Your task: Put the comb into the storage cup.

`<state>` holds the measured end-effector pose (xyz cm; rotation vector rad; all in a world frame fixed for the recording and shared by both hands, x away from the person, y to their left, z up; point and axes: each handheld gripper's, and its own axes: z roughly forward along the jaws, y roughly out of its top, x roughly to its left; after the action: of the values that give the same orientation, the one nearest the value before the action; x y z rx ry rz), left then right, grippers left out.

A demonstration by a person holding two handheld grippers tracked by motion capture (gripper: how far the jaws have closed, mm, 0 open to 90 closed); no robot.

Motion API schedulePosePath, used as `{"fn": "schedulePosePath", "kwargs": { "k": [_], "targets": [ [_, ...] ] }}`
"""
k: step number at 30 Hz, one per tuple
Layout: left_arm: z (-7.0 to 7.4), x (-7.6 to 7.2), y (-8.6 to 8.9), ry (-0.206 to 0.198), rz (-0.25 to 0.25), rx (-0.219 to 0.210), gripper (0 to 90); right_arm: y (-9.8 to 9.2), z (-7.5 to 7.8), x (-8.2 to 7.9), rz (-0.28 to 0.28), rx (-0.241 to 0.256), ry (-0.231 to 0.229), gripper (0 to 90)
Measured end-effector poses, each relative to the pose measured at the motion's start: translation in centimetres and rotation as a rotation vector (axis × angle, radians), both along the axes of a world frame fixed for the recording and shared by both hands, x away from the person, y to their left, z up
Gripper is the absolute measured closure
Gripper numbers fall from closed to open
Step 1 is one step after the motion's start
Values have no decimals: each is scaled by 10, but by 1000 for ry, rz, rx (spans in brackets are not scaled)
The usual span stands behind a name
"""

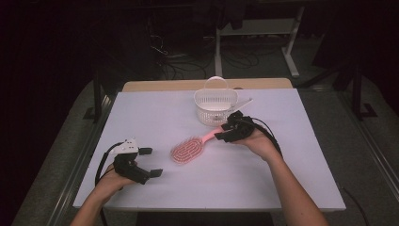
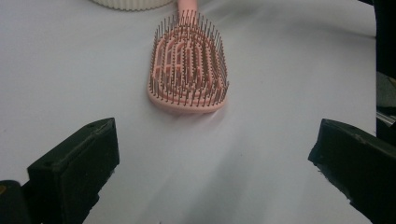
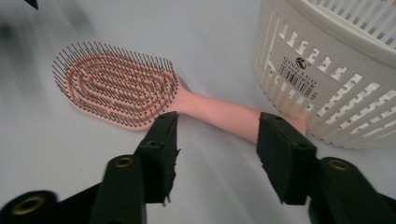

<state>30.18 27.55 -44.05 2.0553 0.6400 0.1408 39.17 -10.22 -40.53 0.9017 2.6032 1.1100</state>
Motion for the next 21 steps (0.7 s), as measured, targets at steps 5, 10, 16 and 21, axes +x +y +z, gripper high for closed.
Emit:
{"fn": "schedulePosePath", "kwargs": {
  "k": [5,10,16,21],
  "targets": [
    [0,-1,0,-6,0,2,2,7,-1,8,16,-22,15,740],
    [0,-1,1,-8,1,-2,2,13,-3,13,9,-32,25,839],
    [0,-1,1,-8,2,-5,2,20,-4,17,9,-56,28,887],
    [0,-1,1,-8,0,-7,2,25,-5,22,15,-81,14,888]
  ]
}}
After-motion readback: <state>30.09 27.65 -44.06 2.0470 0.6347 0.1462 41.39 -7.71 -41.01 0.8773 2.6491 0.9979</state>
